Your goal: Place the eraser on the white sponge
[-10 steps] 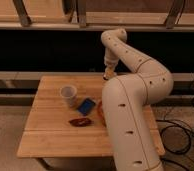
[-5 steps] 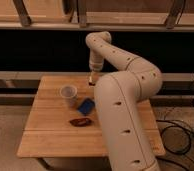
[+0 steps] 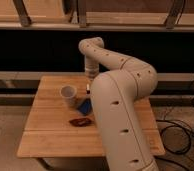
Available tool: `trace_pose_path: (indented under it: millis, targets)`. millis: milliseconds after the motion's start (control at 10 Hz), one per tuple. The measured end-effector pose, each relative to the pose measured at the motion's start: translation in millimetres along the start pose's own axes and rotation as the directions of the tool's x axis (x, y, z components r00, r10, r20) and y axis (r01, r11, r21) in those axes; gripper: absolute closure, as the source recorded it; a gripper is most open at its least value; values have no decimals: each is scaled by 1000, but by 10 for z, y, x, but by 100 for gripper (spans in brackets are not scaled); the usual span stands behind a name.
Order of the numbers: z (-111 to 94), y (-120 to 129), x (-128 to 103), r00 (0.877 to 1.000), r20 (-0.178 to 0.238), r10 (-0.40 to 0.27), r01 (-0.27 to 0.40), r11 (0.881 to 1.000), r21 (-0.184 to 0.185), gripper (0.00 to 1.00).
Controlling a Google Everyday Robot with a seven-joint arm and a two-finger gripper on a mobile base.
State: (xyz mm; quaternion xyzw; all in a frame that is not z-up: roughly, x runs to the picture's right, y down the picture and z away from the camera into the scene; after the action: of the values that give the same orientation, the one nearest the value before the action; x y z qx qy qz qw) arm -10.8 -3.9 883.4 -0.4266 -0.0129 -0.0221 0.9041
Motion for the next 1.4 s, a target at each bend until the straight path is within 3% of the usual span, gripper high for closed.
trace_pose_path:
  millis: [200,300,400,800,900,1100,1200,1300,1400]
  targets:
    - [89,84,-35,996,-50,-71,69,997,-34,100]
    - [114,120,-72,985,-101,-142,138,989,-46,100]
    - [127,128,-60,981,-116,-158,154,987,-50,100]
    - [130,129,-56,978,-124,-170,164,985,-54,100]
    - [196,160,-149,967,-133,-216,207,975,-76,100]
    - [512,342,-601,910,-135,-392,368,914,-174,100]
    - [622,405,-725,888,-132,-441,410,888,-208,100]
    - [755,465,-850,859,-130,-496,456,855,-248,100]
    - [833,494,-954,839,-124,-529,485,832,-270,100]
